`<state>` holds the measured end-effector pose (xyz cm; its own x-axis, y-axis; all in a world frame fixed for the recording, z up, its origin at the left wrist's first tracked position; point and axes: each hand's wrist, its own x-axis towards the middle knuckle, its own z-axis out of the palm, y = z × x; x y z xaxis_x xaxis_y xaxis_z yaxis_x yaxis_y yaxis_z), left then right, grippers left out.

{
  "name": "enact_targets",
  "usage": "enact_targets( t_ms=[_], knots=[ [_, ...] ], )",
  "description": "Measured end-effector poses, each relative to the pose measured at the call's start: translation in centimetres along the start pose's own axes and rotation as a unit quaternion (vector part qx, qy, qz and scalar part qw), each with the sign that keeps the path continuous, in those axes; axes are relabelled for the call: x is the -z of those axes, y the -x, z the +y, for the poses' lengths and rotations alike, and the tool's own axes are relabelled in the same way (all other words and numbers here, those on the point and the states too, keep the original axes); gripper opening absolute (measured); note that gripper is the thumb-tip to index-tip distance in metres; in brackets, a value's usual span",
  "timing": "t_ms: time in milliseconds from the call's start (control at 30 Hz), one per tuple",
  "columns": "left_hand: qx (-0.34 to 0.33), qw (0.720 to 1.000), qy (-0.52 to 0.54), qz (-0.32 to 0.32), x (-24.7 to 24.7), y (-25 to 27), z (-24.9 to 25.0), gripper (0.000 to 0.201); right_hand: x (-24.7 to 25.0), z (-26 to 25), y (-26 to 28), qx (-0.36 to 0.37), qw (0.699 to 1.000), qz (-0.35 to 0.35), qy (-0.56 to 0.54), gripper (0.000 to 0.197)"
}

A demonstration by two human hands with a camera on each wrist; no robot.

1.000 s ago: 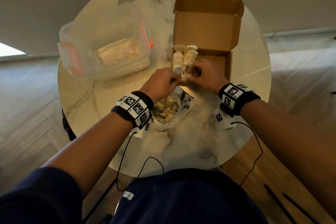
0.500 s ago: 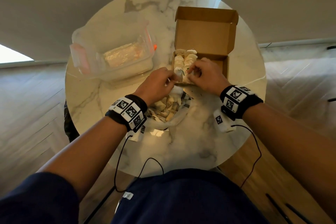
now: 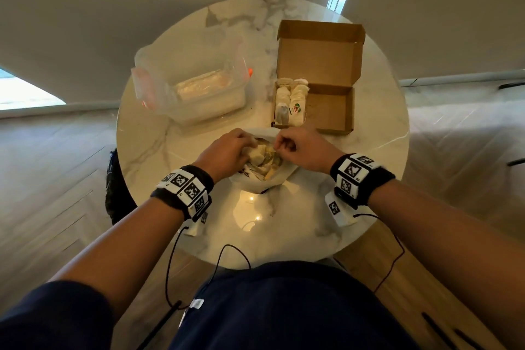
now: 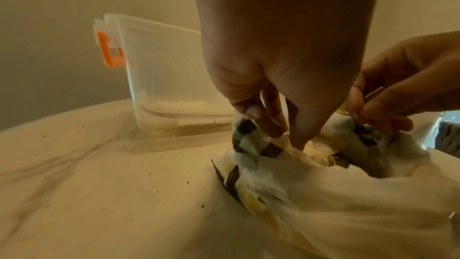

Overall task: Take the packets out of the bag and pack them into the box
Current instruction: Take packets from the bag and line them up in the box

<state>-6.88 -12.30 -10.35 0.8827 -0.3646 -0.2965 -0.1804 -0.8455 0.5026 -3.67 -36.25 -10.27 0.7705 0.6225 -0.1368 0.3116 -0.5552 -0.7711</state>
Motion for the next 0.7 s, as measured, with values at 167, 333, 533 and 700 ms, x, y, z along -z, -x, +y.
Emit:
enact_targets(
  t_ms=[167, 333, 533, 700],
  knots=[
    [0.017, 0.999, -0.033, -0.017, -0.2, 0.0, -0.4, 0.040, -1.2, -0.5, 0.9, -0.017, 1.000, -0.008, 0.009, 0.013],
    [0.035, 0.997, -0.064, -0.016, -0.8, 0.1, -0.4, 0.048, -1.7, -0.3, 1.3, -0.053, 0.999, -0.004, 0.009, 0.013],
    [0.044, 0.997, -0.069, -0.018, -0.8, -0.1, -0.5, 0.027, -1.7, -0.8, 1.6, -0.071, 0.997, 0.004, 0.016, 0.012],
    [0.057, 0.995, -0.079, -0.036, -1.0, 0.0, -1.0, 0.054, -1.9, -1.0, 1.7, -0.073, 0.997, 0.010, 0.026, 0.011]
  ],
)
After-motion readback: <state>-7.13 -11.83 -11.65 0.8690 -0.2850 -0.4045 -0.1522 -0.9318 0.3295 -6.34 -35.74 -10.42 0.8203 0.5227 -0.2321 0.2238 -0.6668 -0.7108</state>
